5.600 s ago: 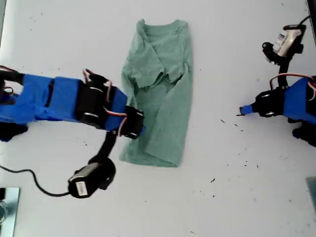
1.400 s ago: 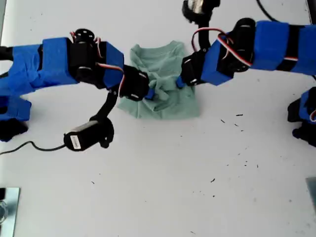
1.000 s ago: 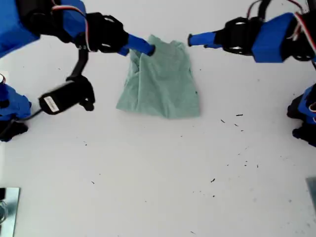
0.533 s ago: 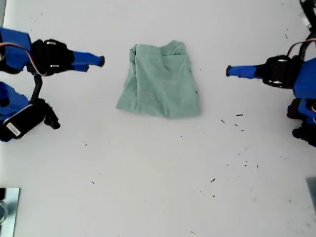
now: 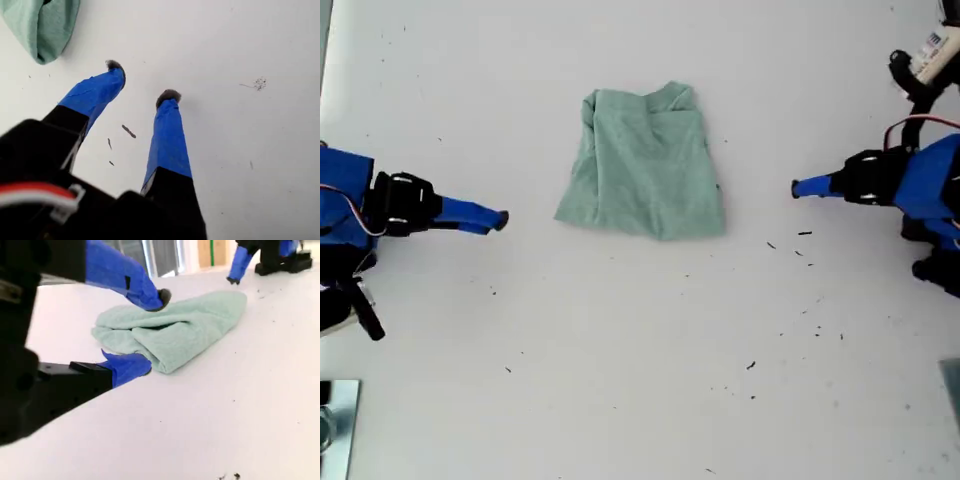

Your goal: Fold t shirt

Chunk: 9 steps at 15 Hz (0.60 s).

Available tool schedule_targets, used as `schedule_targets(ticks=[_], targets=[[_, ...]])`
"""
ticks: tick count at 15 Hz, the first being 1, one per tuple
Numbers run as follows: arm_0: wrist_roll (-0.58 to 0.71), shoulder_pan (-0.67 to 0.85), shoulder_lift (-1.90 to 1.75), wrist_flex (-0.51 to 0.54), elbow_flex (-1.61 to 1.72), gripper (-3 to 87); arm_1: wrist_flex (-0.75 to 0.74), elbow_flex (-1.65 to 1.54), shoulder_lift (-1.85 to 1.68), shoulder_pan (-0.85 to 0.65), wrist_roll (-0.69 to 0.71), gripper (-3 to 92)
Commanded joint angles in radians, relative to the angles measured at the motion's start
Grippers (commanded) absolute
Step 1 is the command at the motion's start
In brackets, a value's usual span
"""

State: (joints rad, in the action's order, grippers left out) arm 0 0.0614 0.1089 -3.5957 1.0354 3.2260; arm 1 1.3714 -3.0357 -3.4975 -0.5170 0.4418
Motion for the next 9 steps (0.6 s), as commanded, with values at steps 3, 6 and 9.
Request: schedule_targets(ticks=[3, 6, 9], targets=[[0.006, -0.074, -0.009, 0.003, 0.009, 16.4, -0.011, -0.061, -0.002, 0.025, -0.008, 15.8], [0.006, -0.074, -0.009, 0.003, 0.009, 16.4, -0.014, -0.061, -0.002, 0.023, -0.017, 15.7], [0.006, -0.074, -0.009, 0.003, 0.009, 16.4, -0.014, -0.061, -0.002, 0.032, -0.031, 15.7]])
